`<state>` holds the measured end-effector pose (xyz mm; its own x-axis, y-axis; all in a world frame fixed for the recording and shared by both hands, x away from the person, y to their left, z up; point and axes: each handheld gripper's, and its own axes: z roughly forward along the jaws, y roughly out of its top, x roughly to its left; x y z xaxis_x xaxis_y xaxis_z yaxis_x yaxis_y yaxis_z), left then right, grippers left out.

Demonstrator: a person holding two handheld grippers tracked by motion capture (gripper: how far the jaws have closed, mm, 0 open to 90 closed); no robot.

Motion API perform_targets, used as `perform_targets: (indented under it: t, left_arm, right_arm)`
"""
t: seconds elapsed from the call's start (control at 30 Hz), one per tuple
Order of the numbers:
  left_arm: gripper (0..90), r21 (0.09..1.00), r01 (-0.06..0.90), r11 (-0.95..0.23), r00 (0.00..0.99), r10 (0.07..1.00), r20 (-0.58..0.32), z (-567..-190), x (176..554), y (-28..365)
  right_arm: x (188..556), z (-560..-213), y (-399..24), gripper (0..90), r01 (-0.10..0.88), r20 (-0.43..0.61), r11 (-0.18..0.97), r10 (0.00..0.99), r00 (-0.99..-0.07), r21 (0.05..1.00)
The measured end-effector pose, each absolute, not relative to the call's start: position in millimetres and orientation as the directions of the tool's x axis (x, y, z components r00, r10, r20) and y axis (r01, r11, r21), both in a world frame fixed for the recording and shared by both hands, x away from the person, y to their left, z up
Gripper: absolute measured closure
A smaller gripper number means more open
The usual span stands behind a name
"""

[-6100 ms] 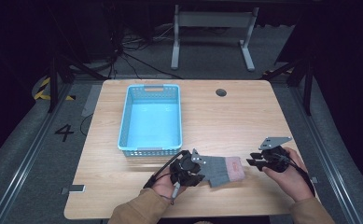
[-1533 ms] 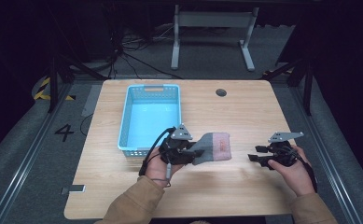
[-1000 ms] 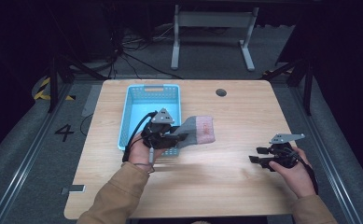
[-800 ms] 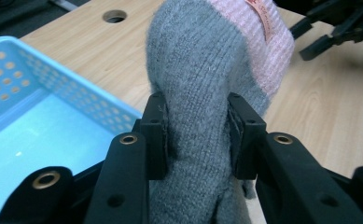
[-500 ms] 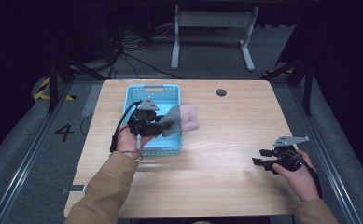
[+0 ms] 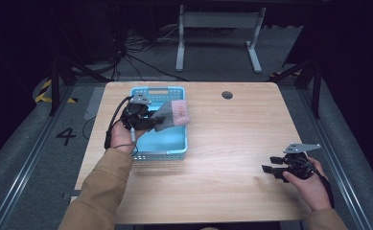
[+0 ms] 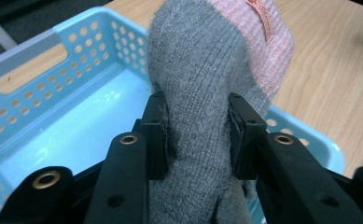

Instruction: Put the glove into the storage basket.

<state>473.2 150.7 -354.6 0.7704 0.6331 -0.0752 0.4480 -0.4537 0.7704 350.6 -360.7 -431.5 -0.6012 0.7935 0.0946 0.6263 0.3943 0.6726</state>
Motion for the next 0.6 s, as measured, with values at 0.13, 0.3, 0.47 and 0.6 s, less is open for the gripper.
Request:
perform_targets:
  t: [0.13, 0.3, 0.47, 0.6]
  left_arm:
    - [65.3, 0.745, 0.484, -0.460, 0.755, 0.650, -0.089, -362, 483, 156]
    - [65.2, 0.713, 0.502, -0.489, 0.753, 0.653, -0.083, -370, 491, 159]
    - [65.2, 0.657, 0.567, -0.497, 0.732, 0.669, -0.126, -378, 495, 153]
    - [65.2, 0.636, 0.580, -0.509, 0.728, 0.674, -0.124, -382, 497, 151]
  right_arm:
    - [349, -432, -362, 43.6, 0.631, 0.096, 0.394, 0.795, -0.598, 0.669]
    - [348, -433, -362, 43.3, 0.632, 0.096, 0.394, 0.796, -0.598, 0.667]
    - [347, -433, -360, 42.3, 0.630, 0.095, 0.398, 0.793, -0.602, 0.666]
    - [347, -433, -358, 42.3, 0.631, 0.096, 0.402, 0.791, -0.605, 0.664]
